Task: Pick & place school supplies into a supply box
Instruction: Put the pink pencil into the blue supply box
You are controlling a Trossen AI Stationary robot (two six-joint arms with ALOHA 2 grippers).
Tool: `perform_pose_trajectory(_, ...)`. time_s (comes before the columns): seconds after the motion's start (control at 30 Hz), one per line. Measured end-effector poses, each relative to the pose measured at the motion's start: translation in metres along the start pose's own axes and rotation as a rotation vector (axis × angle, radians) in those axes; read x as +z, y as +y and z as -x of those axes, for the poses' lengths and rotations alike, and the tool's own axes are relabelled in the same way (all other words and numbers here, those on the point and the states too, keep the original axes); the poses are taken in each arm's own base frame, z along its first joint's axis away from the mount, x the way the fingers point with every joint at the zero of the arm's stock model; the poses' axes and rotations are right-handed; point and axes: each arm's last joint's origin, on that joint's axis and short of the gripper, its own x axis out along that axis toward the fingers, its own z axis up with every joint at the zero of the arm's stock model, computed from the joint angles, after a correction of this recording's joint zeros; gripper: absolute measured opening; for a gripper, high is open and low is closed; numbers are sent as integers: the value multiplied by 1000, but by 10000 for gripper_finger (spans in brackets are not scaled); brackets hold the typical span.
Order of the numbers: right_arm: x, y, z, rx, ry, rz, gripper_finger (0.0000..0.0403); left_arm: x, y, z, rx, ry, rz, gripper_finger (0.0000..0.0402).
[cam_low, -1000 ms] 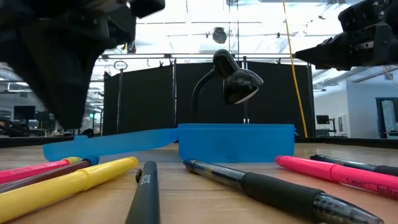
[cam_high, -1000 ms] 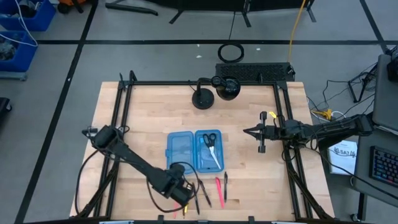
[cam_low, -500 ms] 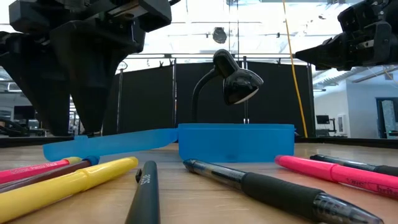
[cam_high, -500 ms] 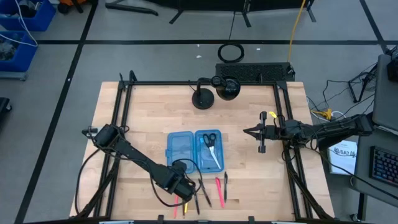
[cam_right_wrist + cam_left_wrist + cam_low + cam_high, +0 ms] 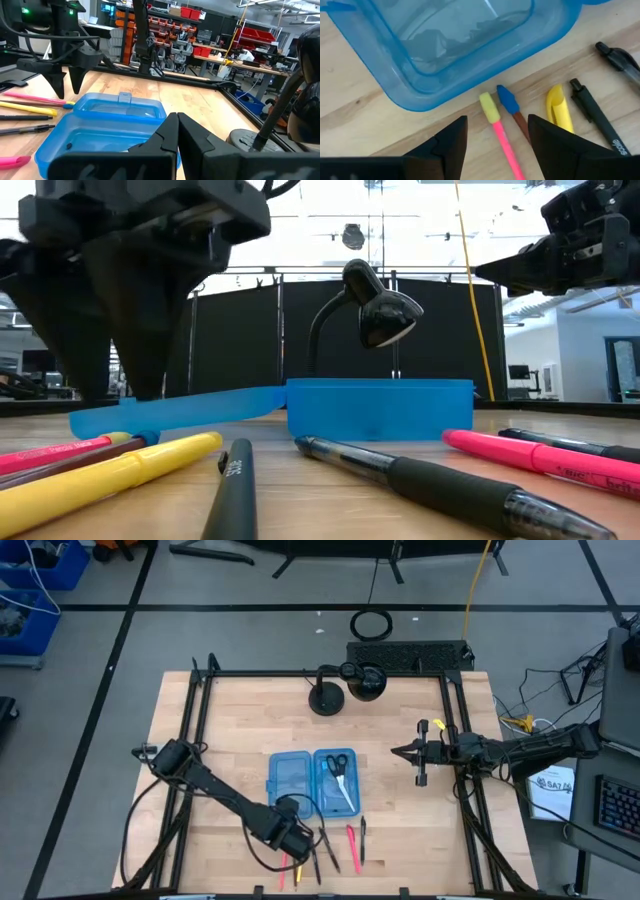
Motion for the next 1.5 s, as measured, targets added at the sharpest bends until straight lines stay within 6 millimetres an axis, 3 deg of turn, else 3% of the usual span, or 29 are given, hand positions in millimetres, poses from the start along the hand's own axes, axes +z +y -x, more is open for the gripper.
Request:
perform_pose_trajectory(0.23, -2, 0, 0, 5, 24, 12, 0, -1, 9, -13, 45, 14, 25, 211)
perform_pose_trajectory(0.5, -2, 0, 0, 5, 24, 14, 0, -2, 8, -24, -24, 21, 17, 211)
perform_pose_trajectory(0.97, -2, 0, 0, 5, 26, 15, 0, -4, 12, -28, -13, 21, 18, 205)
perform_pose_trajectory(1.5, -4, 1, 0, 7, 37, 16, 0, -4, 10, -29, -38, -3, -11, 18)
